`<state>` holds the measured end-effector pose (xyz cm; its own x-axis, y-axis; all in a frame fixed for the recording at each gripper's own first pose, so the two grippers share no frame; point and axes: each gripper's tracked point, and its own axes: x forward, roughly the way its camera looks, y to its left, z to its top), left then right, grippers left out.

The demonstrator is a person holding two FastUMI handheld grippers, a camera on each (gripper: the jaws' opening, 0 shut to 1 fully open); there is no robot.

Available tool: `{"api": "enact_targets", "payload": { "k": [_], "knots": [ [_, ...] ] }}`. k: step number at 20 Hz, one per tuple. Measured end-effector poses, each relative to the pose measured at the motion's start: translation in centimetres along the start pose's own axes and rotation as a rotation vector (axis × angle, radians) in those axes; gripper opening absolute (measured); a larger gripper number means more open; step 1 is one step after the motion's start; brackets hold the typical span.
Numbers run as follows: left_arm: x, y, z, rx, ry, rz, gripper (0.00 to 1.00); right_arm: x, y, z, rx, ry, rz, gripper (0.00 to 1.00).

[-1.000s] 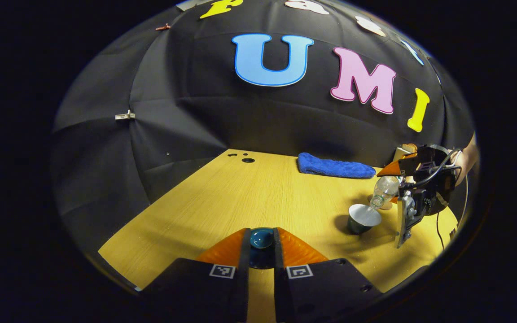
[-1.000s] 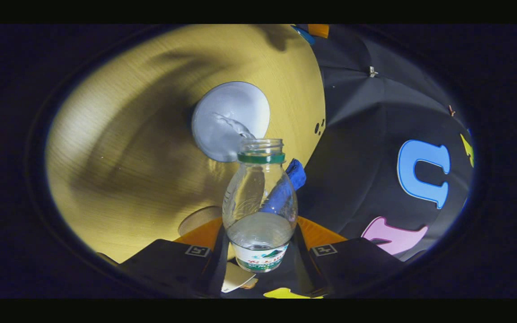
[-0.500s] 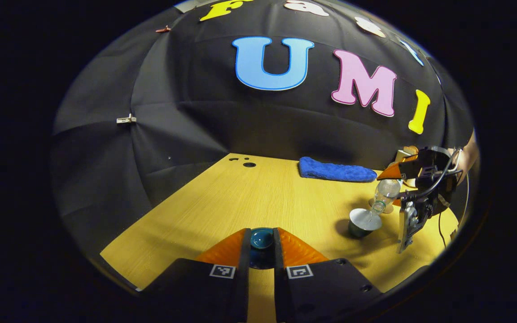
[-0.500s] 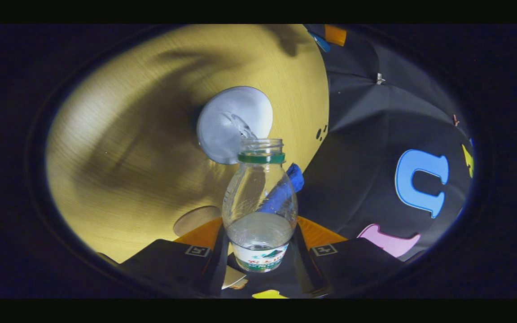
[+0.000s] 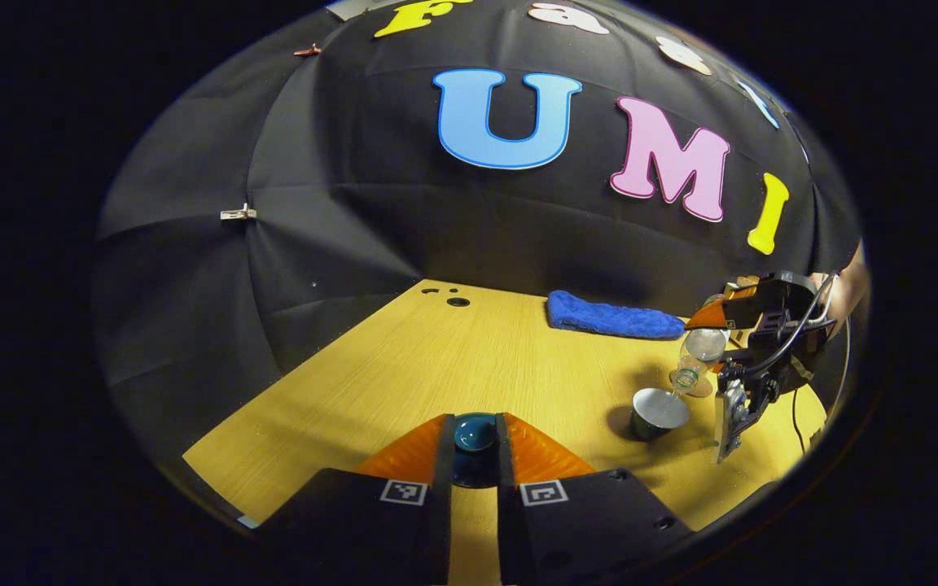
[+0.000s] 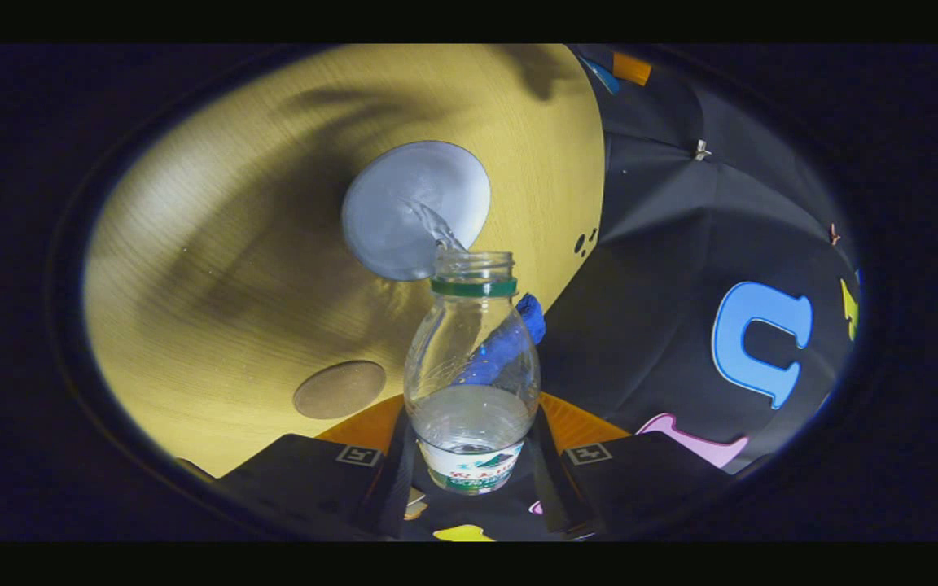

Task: Open the teacup lid with one hand, grasp the water bottle and pour water into the teacup with the other hand; after pouring, place the water bottle on the coaster and then close the teacup lid.

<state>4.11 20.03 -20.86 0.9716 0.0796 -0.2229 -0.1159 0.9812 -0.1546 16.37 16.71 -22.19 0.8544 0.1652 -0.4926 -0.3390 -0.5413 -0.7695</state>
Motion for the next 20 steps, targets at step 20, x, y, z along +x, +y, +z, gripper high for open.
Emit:
{"api": "enact_targets", "payload": {
  "k": [20],
  "knots": [
    [-2.4,0.3,-0.1,0.044,0.013,0.012,0.27,-0.3,-0.4,0.1,-0.178,0.031,0.043,0.66]
  ]
}}
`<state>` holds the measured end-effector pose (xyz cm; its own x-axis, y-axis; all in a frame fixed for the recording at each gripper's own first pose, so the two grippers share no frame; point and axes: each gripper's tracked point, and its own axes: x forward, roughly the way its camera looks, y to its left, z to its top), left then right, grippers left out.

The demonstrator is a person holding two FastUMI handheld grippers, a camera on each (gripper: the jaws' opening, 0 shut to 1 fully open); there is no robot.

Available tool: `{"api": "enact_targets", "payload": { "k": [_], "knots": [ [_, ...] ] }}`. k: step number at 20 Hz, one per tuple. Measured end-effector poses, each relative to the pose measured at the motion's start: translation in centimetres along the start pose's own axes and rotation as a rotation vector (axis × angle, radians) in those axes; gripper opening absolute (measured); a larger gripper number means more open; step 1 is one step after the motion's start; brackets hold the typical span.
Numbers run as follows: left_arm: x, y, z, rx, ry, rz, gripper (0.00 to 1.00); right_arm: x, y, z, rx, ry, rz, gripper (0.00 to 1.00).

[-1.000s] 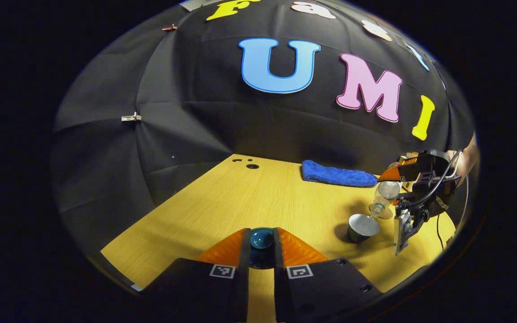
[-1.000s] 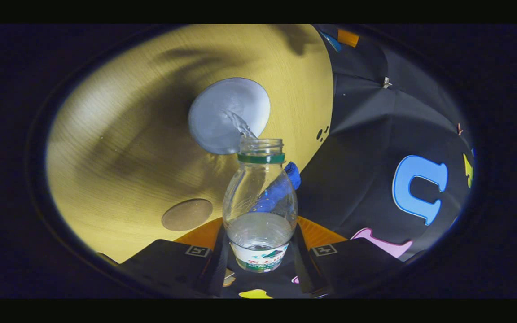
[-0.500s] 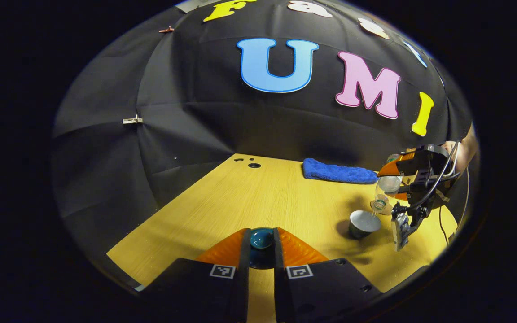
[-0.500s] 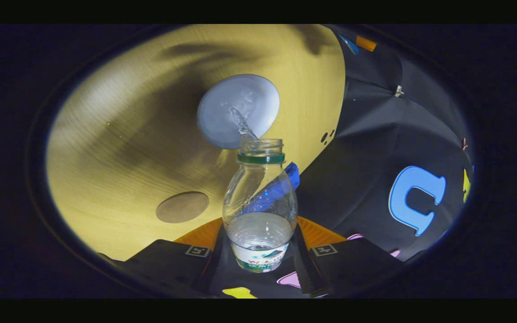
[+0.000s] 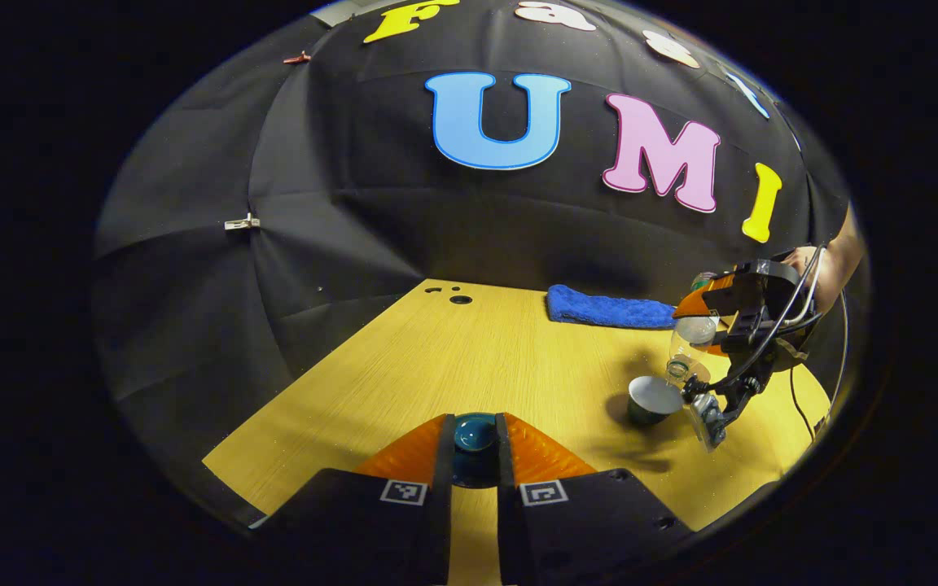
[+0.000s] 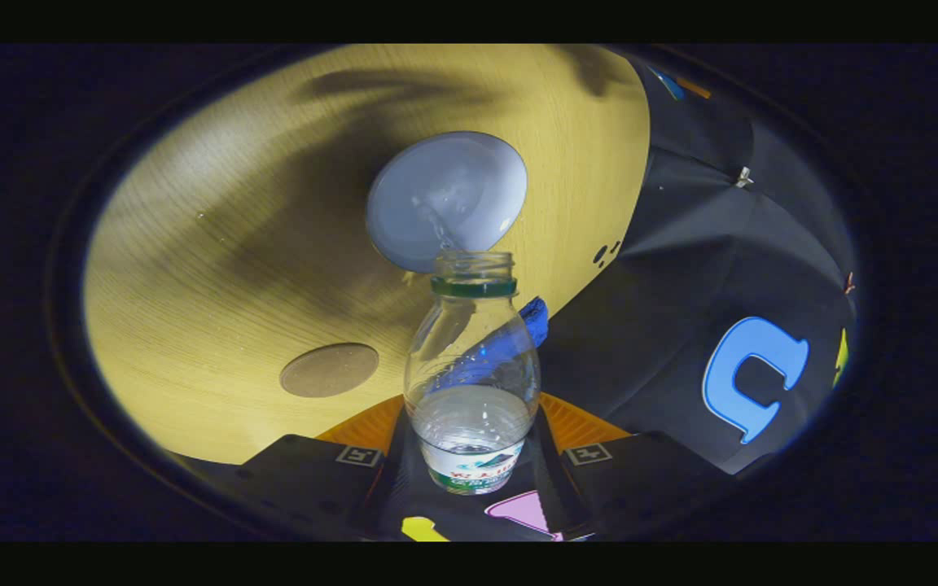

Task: Open the teacup lid with one hand, grasp the water bottle and pour water into the teacup with the other hand; after pouring, place the water bottle on the coaster and then close the teacup lid.

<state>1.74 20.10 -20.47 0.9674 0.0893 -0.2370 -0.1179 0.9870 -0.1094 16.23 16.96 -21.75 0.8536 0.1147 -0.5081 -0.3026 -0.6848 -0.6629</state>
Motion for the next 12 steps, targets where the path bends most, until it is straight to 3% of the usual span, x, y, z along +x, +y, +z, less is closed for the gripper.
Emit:
{"api": "enact_targets", "payload": {
  "k": [1,2,3,6,7,8,11,12],
  "knots": [
    [-0.2,0.0,0.1,0.002,-0.002,0.002,0.24,-0.1,-0.1,0.1,-0.012,-0.003,-0.001,0.66],
    [-0.5,0.1,0.1,0.003,-0.004,0.006,0.27,0.0,-0.2,0.1,-0.026,-0.004,0.0,0.7],
    [-0.6,0.2,0.2,0.002,-0.005,0.011,0.27,0.1,-0.4,0.0,-0.036,-0.004,-0.001,0.66],
    [-1.1,0.2,0.2,-0.002,-0.004,0.023,0.27,0.1,-0.4,-0.2,-0.042,0.002,0.006,0.66],
    [-1.3,0.2,0.3,-0.002,-0.005,0.026,0.27,0.2,-0.4,-0.2,-0.037,0.007,0.011,0.7],
    [-1.4,0.0,0.3,-0.001,-0.005,0.027,0.27,0.0,-0.3,-0.3,-0.036,0.01,0.015,0.66],
    [-1.6,-0.6,0.7,-0.004,-0.003,0.025,0.24,0.1,-0.3,-0.5,-0.018,0.012,0.015,0.7],
    [-1.8,-0.9,0.9,-0.006,-0.005,0.025,0.27,0.1,-0.3,-0.7,-0.003,0.011,0.013,0.66]
  ]
}}
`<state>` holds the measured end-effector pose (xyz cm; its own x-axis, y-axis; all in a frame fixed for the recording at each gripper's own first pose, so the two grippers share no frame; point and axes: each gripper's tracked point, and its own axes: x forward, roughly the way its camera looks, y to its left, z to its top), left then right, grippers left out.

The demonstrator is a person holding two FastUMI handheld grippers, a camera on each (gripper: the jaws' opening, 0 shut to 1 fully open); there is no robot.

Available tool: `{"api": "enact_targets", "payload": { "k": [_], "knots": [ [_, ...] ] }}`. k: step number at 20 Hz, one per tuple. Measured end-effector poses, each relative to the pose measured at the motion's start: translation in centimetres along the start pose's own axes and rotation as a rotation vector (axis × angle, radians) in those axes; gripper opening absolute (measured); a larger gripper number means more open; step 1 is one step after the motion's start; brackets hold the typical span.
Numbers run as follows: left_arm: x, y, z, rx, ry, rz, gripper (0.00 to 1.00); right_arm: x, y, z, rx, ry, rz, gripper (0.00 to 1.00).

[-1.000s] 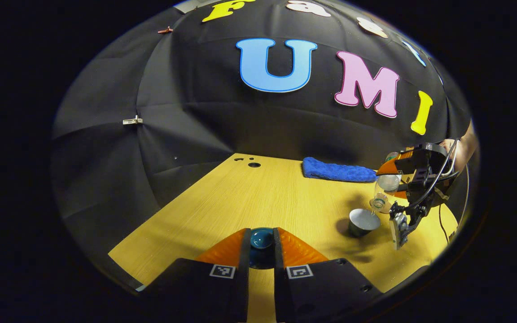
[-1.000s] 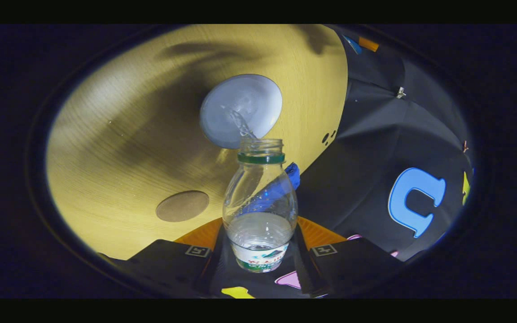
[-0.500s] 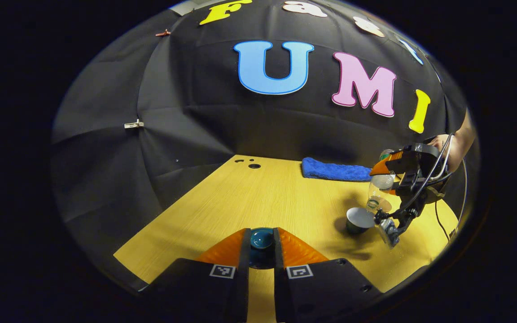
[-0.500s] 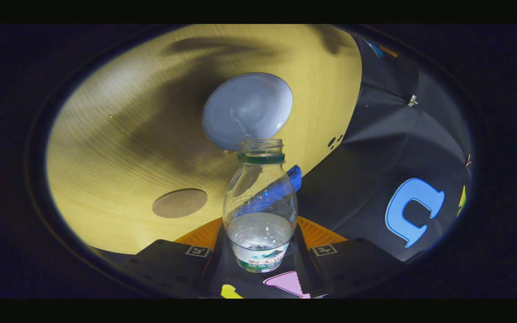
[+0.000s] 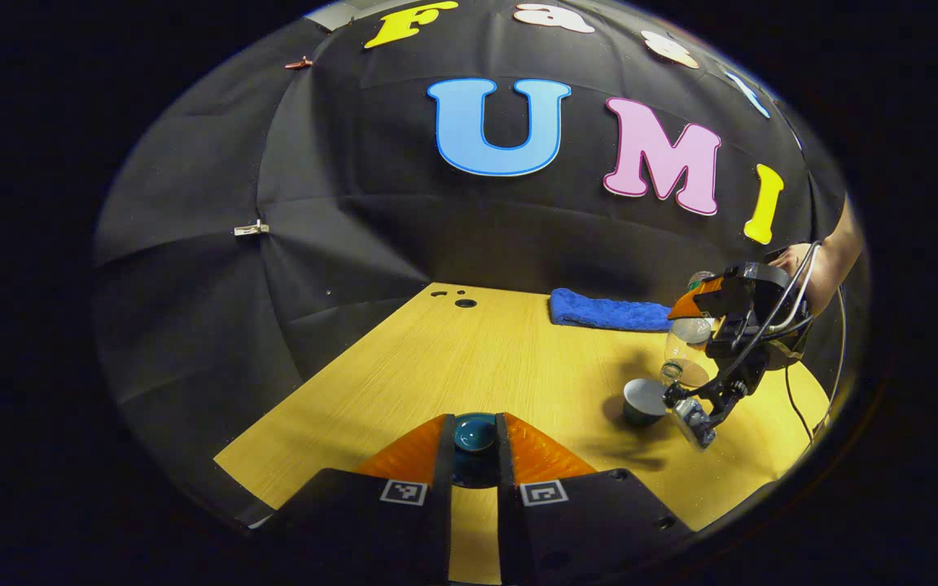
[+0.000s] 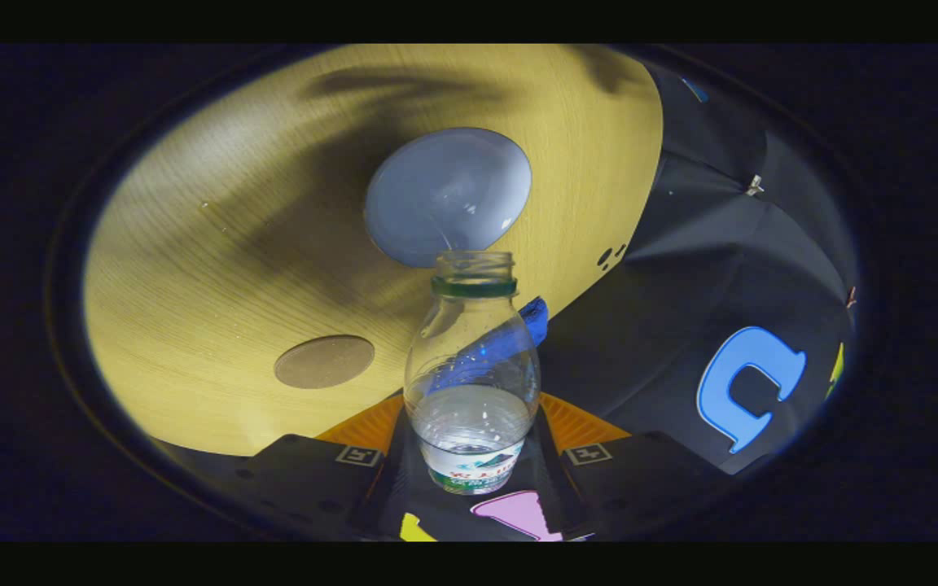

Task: Open the teacup lid with one hand, grasp the water bottle and pour water into the teacup with the other hand; after pouring, place the water bottle on the coaster and then close the teacup lid.

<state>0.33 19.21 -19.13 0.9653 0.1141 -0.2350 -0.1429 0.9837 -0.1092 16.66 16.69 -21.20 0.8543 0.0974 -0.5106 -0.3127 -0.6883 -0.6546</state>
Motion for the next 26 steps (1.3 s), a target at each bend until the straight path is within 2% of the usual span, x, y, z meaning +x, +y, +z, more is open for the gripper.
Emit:
{"api": "enact_targets", "payload": {
  "k": [3,6,7,9,10,14,15,16,18,19,20,21,22,23,26],
  "knots": [
    [-0.3,-0.8,1.0,-0.002,-0.008,0.002,0.27,-0.2,0.2,-0.5,0.075,0.008,0.001,0.66],
    [-0.7,-1.5,1.8,-0.019,-0.004,0.01,0.27,-1.0,-0.5,-1.5,0.217,0.006,0.014,0.66],
    [-0.9,-1.6,2.2,-0.022,-0.005,0.014,0.24,-0.9,-0.8,-1.4,0.28,-0.001,0.015,0.66],
    [-1.2,-2.3,3.0,-0.022,-0.007,0.021,0.24,-0.8,-1.2,-1.6,0.447,-0.011,0.042,0.66],
    [-1.2,-2.7,3.5,-0.02,-0.008,0.025,0.3,-0.8,-1.6,-1.9,0.549,-0.017,0.057,0.66],
    [-1.0,-4.5,6.0,-0.009,-0.022,0.029,0.27,-0.8,-3.1,-3.5,0.958,-0.044,0.106,0.64],
    [-1.0,-5.0,6.7,-0.009,-0.03,0.028,0.24,-0.9,-3.4,-4.0,1.05,-0.053,0.105,0.67],
    [-1.1,-5.5,7.4,-0.01,-0.034,0.026,0.27,-0.9,-3.6,-4.6,1.139,-0.057,0.099,0.67],
    [-1.2,-7.0,8.3,-0.015,-0.041,0.018,0.27,-1.4,-4.3,-6.2,1.326,-0.077,0.077,0.63],
    [-1.1,-7.8,8.8,-0.02,-0.045,0.016,0.27,-1.6,-4.6,-6.9,1.424,-0.09,0.065,0.67],
    [-0.8,-8.7,9.1,-0.03,-0.048,0.009,0.23,-1.7,-5.0,-7.5,1.528,-0.111,0.056,0.7],
    [-0.5,-9.7,9.4,-0.043,-0.049,-0.003,0.27,-1.6,-5.2,-7.9,1.642,-0.155,0.046,0.67],
    [-0.2,-10.5,9.4,-0.054,-0.043,-0.013,0.24,-1.4,-5.3,-8.7,1.721,-0.183,0.024,0.67],
    [0.2,-11.2,9.3,-0.067,-0.036,-0.02,0.27,-1.5,-5.3,-9.3,1.788,-0.212,-0.007,0.66],
    [1.5,-13.4,9.0,-0.112,-0.024,-0.047,0.27,-1.9,-4.9,-9.3,1.905,-0.279,-0.071,0.67]
  ]
}}
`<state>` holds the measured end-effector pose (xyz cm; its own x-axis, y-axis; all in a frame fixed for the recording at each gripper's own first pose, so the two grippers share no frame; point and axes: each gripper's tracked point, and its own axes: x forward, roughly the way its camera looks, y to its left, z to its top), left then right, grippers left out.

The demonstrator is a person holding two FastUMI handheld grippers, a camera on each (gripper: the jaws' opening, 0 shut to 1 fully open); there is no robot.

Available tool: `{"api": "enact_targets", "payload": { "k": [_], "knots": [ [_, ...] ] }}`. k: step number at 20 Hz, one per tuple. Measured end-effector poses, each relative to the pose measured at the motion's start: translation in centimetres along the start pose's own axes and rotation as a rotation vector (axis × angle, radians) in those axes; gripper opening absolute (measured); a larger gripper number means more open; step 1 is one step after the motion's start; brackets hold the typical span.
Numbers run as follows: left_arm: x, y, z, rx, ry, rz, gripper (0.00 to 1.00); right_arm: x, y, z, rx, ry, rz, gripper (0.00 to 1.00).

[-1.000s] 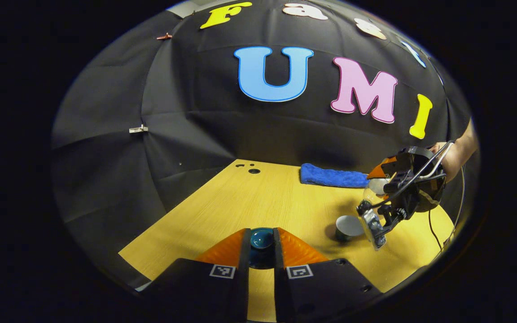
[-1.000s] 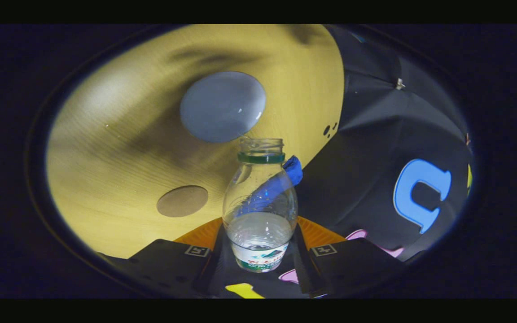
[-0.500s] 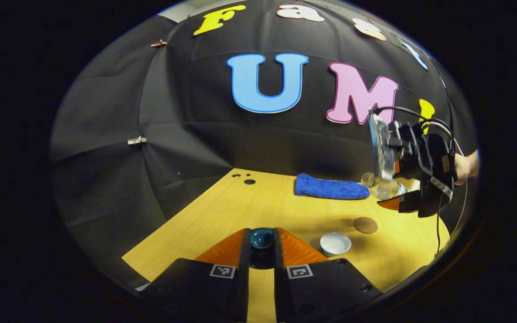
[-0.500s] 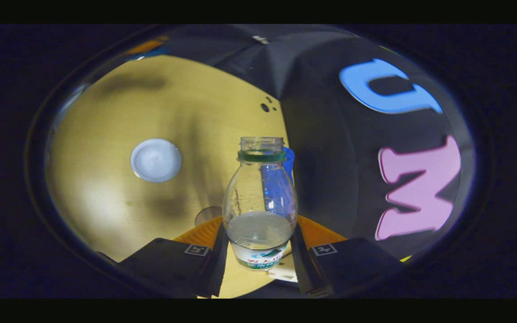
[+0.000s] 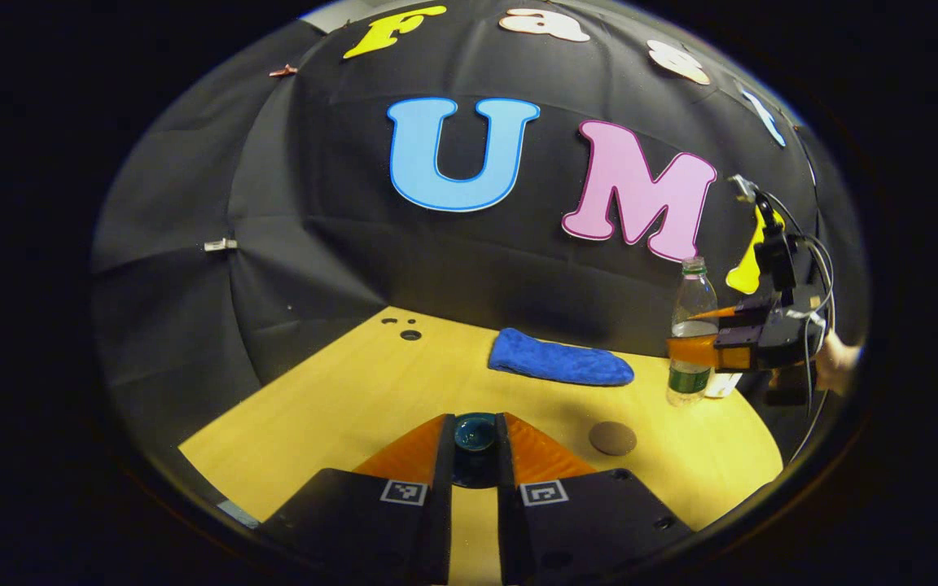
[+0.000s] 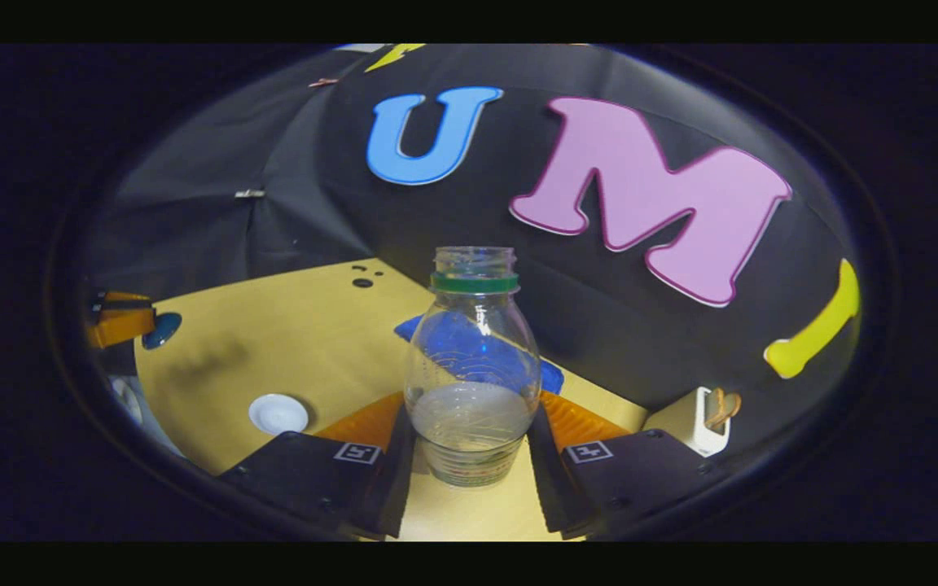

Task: Open the teacup lid with one hand, grasp the water bottle and pour water into the teacup with the other hand; after pouring, place the water bottle on the coaster and then close the teacup lid.

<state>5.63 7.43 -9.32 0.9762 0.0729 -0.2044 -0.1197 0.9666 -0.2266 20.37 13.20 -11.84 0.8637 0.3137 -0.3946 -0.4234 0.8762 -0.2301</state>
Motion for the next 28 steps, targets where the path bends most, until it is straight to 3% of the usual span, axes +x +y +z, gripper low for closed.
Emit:
{"api": "enact_targets", "payload": {
  "k": [4,6,8,9,10,13,15,18,21,22,28],
  "knots": [
    [2.2,-1.5,-0.5,0.017,-0.017,0.0,0.27,1.9,0.0,-2.3,0.153,-0.103,0.044,0.63],
    [3.2,-2.0,-0.6,-0.009,-0.034,0.0,0.27,3.2,-0.1,-3.3,0.216,-0.142,0.04,0.67],
    [3.8,-2.1,-1.0,-0.029,-0.042,0.003,0.24,4.3,0.3,-4.8,0.258,-0.15,0.046,0.63],
    [4.1,-2.0,-1.2,-0.027,-0.046,0.011,0.27,4.7,0.5,-5.4,0.269,-0.152,0.041,0.64],
    [4.4,-1.8,-1.5,-0.025,-0.05,0.018,0.27,5.2,0.4,-6.0,0.27,-0.154,0.027,0.69],
    [4.7,-1.5,-2.3,-0.026,-0.05,0.03,0.24,6.3,0.6,-6.9,0.245,-0.17,0.01,0.65],
    [4.8,-1.3,-3.0,-0.029,-0.038,0.032,0.27,7.3,1.4,-7.8,0.233,-0.164,0.013,0.71],
    [4.7,-1.3,-3.6,-0.031,-0.028,0.031,0.24,7.8,2.1,-9.5,0.206,-0.129,0.01,0.78],
    [4.8,-1.1,-3.6,-0.037,-0.026,0.028,0.27,7.9,1.8,-9.5,0.212,-0.139,-0.006,0.72],
    [4.9,-1.0,-3.7,-0.036,-0.027,0.027,0.24,8.0,1.6,-9.6,0.208,-0.137,-0.01,0.76],
    [4.9,-1.2,-3.8,-0.036,-0.023,0.019,0.27,8.3,1.4,-10.5,0.232,-0.111,-0.004,0.85]
  ]
}}
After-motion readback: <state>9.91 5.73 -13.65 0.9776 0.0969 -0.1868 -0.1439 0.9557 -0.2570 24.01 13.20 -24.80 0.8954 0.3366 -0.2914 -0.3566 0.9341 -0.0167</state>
